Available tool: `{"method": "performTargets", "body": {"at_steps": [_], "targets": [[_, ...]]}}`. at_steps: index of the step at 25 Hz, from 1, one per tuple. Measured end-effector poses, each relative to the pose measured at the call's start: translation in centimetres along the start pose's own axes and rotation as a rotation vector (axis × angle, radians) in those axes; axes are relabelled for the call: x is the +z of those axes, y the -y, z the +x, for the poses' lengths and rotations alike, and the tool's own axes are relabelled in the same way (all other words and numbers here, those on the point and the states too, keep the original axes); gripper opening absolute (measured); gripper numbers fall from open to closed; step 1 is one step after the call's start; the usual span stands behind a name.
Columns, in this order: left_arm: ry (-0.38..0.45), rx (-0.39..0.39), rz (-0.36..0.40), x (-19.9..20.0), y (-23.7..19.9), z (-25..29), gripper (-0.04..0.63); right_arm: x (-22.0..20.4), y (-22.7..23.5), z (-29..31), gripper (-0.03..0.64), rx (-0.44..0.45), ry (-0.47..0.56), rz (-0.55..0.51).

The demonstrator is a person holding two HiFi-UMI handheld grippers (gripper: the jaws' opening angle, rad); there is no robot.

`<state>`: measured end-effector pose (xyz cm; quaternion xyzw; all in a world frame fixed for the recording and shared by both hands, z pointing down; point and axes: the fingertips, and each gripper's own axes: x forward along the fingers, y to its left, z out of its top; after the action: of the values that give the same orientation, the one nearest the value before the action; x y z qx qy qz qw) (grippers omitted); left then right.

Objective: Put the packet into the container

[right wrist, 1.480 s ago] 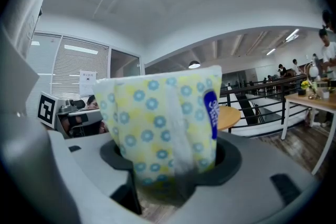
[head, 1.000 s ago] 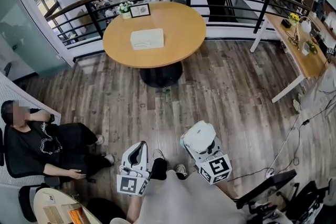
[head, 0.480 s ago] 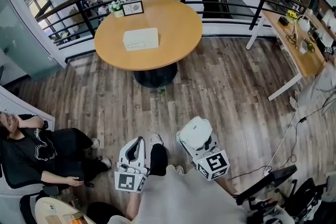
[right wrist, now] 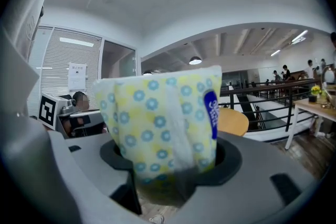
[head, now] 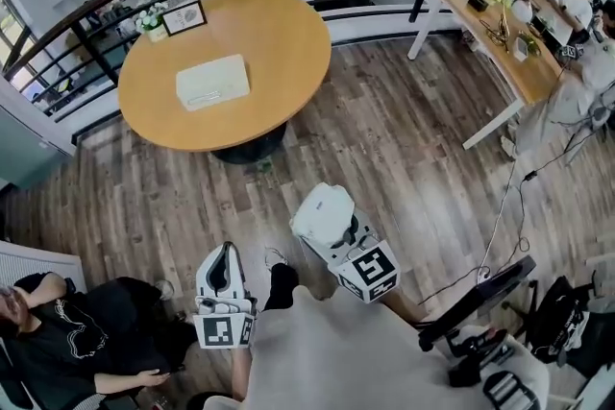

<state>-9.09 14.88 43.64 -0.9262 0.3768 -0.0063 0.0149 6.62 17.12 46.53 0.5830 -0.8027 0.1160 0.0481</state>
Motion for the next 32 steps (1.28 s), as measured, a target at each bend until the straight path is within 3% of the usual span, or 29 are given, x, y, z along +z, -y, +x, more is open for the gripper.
{"method": "performTargets", "body": {"at_steps": [12,18,26,32], "targets": [[0.034,0.015,-0.018,0.7,-12.2,8.0,0.005,5.1,1.0,13.9,0.299,0.011,-0.015,-0.041],[0.053,0.013,-0.024,1.4,-14.8,9.7,0.005,6.8,1.1,16.9,0.299,0.012,0.001,-0.052],[0.018,0.022,-0.034,0.6,-16.8,12.3,0.005,6.9,2.8,20.2,0.299,0.012,-0.009,-0.022],[0.013,0.045,-0.025,0.4,-19.9,16.9,0.005,8.1,5.6,25.0,0.299,0.025,0.007,-0.011]]}}
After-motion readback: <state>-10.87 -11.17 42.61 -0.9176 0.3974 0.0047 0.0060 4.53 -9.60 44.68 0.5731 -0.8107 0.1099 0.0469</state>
